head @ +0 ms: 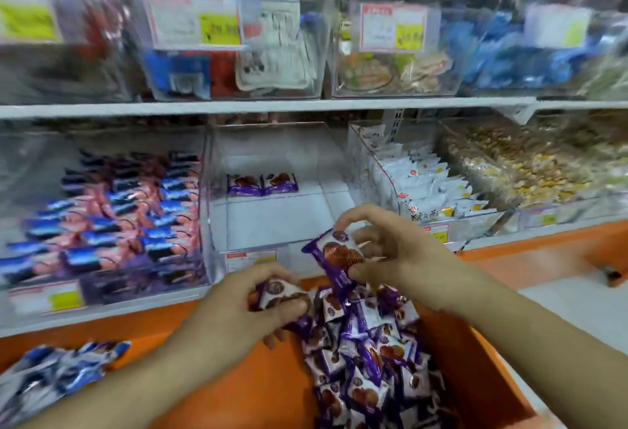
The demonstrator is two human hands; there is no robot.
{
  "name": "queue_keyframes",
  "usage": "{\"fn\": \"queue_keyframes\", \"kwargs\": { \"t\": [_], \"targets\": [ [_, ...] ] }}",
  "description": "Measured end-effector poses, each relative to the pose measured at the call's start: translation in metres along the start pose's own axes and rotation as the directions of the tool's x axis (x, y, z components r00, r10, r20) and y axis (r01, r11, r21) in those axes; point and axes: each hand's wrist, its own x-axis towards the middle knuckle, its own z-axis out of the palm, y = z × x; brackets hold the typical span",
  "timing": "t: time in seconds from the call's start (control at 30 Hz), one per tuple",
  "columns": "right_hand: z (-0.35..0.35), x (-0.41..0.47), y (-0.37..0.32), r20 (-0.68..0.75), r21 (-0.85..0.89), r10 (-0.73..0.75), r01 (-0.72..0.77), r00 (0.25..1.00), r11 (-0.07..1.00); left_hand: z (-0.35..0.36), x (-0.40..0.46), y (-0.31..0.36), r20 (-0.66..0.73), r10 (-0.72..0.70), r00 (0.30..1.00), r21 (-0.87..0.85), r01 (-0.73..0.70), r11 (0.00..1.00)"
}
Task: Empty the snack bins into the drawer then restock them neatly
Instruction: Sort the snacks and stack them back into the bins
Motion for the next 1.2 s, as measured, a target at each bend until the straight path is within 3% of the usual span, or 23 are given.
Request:
{"fn": "queue_keyframes", "kwargs": {
  "t": [0.1,0.2,0.3,0.43,0.6,0.7,0.9,1.2],
  "targets": [
    [0.002,0.015,-0.021,-0.147,-0.053,-0.051,0.044,0.988,0.998,-0.025,0.001,0.026,-0.031,0.069,0.997,0.046,-0.067,0.997],
    [-0.002,0.033,-0.03,-0.323,-0.07,-0.073,0.053,0.944,0.996,-0.042,0.024,0.041,-0.142,0.192,0.971,0.238,-0.155,0.959],
    [-0.012,0.049,-0.028,-0.457,-0.201,-0.151,0.064,0.877,0.977,-0.046,0.062,0.052,-0.207,0.304,0.93,0.437,-0.19,0.879],
    [-0.03,0.069,-0.018,-0.439,-0.387,-0.215,0.032,0.872,0.921,-0.044,0.147,0.039,-0.215,0.375,0.902,0.631,-0.165,0.758],
    [-0.048,0.089,0.004,-0.445,-0.379,-0.259,0.083,0.857,0.922,-0.033,0.242,0.005,-0.18,0.399,0.899,0.835,-0.075,0.545],
    [-0.054,0.098,0.018,-0.441,-0.362,-0.288,0.126,0.85,0.924,-0.026,0.281,-0.006,-0.201,0.408,0.891,0.849,-0.05,0.527],
    [-0.056,0.113,0.026,-0.447,-0.336,-0.301,0.154,0.842,0.929,-0.016,0.316,-0.02,-0.243,0.355,0.903,0.801,-0.021,0.599],
    [-0.05,0.111,0.025,-0.419,-0.349,-0.286,0.137,0.862,0.927,-0.023,0.301,-0.023,-0.188,0.357,0.915,0.882,-0.002,0.471]
  ]
}}
